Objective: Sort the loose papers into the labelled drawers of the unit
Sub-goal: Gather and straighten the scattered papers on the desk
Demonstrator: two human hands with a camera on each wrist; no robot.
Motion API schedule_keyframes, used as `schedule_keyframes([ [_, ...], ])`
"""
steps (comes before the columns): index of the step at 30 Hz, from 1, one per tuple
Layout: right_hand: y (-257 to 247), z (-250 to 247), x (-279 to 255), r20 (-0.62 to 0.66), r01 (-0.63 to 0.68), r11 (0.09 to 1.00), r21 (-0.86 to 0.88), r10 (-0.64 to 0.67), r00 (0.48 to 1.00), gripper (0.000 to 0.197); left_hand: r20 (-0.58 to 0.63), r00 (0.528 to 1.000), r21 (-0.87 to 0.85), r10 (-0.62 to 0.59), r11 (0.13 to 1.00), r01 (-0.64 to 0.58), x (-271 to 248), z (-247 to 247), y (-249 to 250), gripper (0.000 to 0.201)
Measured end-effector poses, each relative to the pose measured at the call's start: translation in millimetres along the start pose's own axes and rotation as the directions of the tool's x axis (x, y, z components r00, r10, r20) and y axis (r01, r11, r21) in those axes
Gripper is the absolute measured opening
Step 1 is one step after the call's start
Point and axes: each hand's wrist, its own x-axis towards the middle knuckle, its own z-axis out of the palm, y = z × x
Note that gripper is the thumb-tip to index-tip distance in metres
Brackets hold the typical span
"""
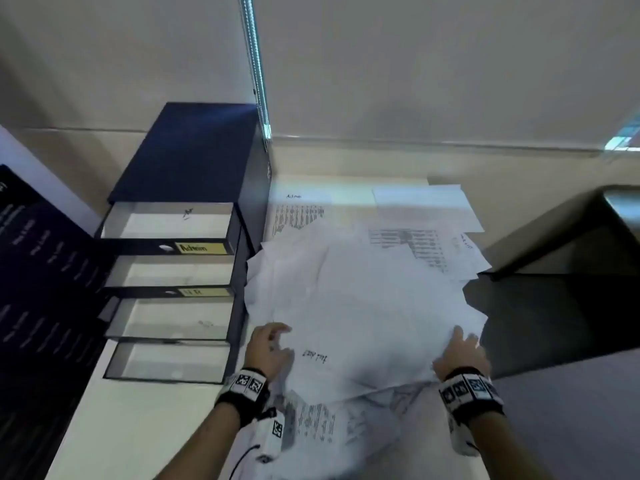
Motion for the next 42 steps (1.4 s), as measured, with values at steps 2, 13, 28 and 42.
schedule_keyframes([
  [2,-19,2,2,-0.063,0.249,0.967,-0.046,-0.252,0.966,0.082,0.069,0.994,0.084,-0.086,0.993,0.08,11,6,10,0.052],
  [13,-86,84,-38,0.214,0.655,0.742,-0.142,-0.623,0.752,0.111,0.226,0.953,-0.164,-0.2,0.957,0.24,23,45,67,0.086],
  [28,-61,-125,-23,0.156,0.338,0.431,0.837,-0.779,0.607,0.048,0.382,0.867,-0.028,0.319,0.942,-0.334,58,-52,138,0.071],
  [42,-67,-110,-13,0.344,-0.378,0.148,0.914,-0.776,0.529,0.063,0.366,0.921,-0.344,0.134,0.939,0.0,61,9,139,0.117],
])
